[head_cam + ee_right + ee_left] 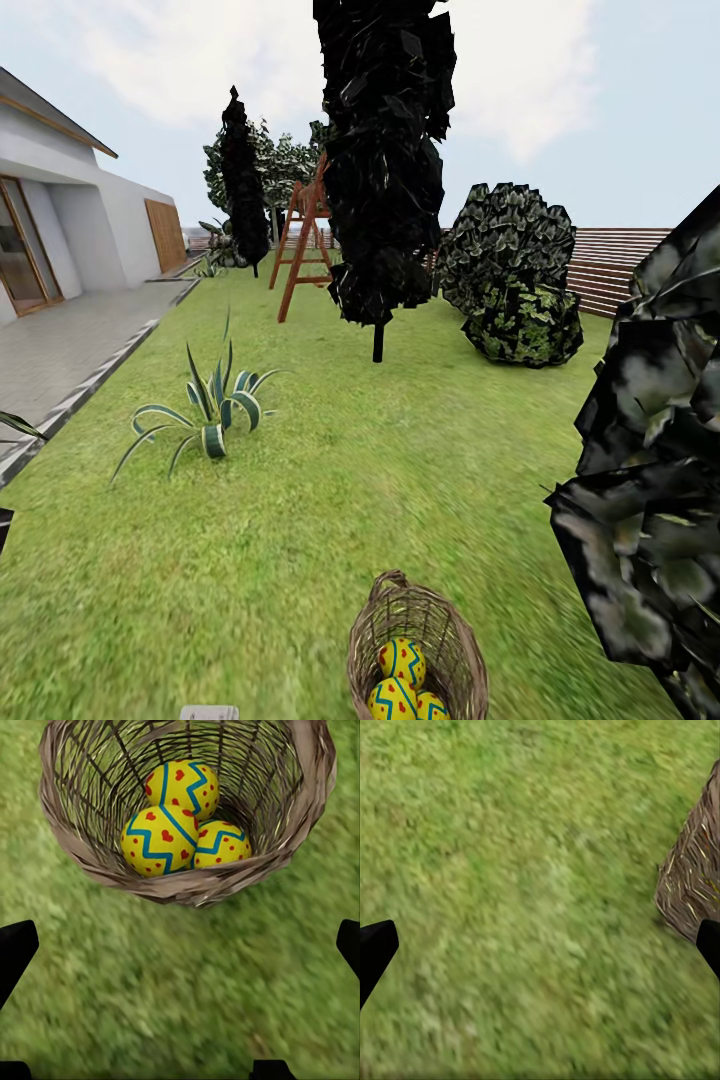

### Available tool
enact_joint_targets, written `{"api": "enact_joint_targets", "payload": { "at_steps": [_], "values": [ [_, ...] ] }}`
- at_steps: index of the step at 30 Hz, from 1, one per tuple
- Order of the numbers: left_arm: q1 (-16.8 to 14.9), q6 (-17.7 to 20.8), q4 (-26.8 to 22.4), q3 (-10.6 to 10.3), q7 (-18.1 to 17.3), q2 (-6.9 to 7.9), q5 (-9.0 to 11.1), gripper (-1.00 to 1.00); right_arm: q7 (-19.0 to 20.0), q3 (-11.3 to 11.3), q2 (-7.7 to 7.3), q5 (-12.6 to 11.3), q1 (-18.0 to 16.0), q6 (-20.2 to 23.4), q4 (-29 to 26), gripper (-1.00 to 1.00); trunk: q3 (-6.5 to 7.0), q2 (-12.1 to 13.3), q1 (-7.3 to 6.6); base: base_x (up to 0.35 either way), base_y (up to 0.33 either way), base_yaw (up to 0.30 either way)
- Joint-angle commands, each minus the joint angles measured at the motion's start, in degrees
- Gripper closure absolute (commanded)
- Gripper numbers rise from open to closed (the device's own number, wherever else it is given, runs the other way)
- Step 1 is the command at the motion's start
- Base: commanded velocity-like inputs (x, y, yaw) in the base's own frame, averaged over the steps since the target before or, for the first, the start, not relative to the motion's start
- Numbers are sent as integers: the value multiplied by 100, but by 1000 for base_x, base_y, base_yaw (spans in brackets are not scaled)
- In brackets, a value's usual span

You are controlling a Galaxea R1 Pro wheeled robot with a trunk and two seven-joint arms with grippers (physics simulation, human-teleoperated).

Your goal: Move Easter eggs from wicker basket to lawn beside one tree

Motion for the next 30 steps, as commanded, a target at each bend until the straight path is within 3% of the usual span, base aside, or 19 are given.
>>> {"api": "enact_joint_targets", "payload": {
  "at_steps": [1,10,21,30],
  "values": [
    [2,36,-16,-7,6,3,5,-100,-14,5,0,-28,0,32,-12,-100,-6,-4,1,0,0,0],
    [2,36,-16,-7,6,3,5,-100,-14,5,0,-28,0,32,-12,-100,-6,-4,1,0,0,0],
    [-14,125,314,13,34,-5,53,-100,148,190,38,276,386,-290,-280,-100,-6,-4,1,0,0,0],
    [-14,125,301,15,39,-6,55,-100,166,200,73,-82,392,-277,-576,-100,-6,-4,1,0,0,0]
  ]
}}
